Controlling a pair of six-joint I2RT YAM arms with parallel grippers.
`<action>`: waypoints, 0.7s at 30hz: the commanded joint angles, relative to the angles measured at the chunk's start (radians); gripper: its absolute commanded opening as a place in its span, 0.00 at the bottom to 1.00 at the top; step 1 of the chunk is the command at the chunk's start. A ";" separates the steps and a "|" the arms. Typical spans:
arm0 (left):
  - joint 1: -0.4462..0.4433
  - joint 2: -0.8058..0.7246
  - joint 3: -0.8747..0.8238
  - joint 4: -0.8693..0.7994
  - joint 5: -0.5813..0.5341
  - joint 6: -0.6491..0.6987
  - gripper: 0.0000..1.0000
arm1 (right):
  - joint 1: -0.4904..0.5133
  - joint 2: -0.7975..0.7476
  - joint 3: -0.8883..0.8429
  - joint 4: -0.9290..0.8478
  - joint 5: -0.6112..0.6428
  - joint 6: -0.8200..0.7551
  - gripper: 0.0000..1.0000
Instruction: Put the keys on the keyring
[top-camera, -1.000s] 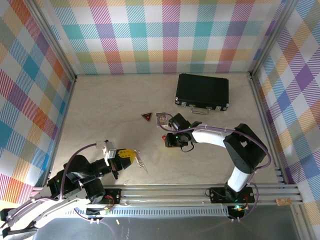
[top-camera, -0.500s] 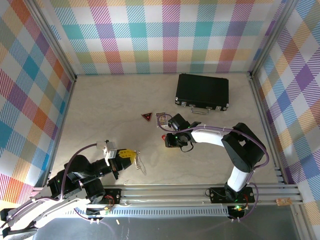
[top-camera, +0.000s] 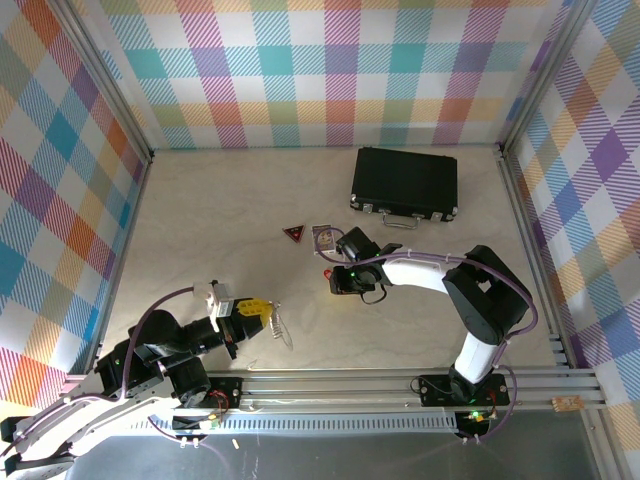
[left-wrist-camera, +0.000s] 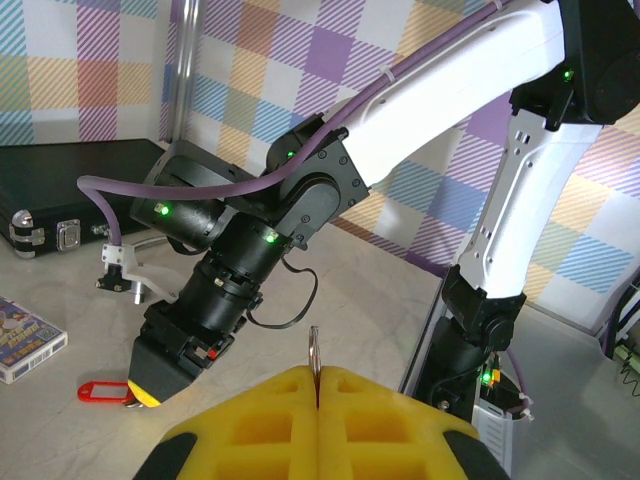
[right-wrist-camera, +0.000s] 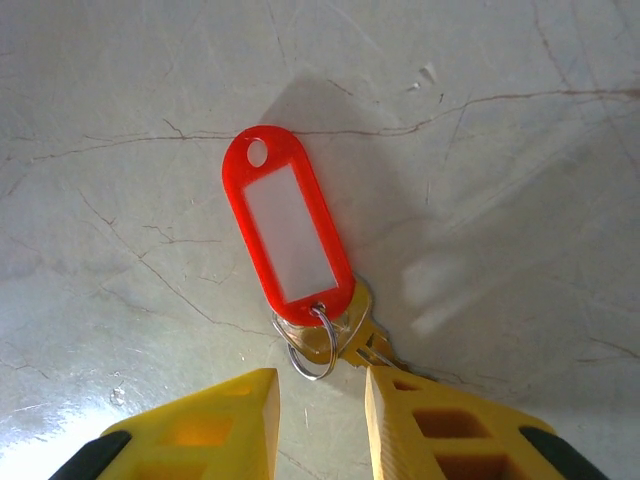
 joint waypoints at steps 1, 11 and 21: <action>0.001 0.000 -0.005 0.050 0.011 0.002 0.00 | -0.006 -0.022 0.023 0.003 0.007 -0.004 0.29; 0.002 0.003 -0.005 0.052 0.012 0.001 0.00 | -0.004 -0.029 0.035 0.006 0.013 -0.002 0.33; 0.002 0.001 -0.006 0.052 0.014 0.001 0.00 | -0.004 0.010 0.062 0.010 0.011 0.003 0.31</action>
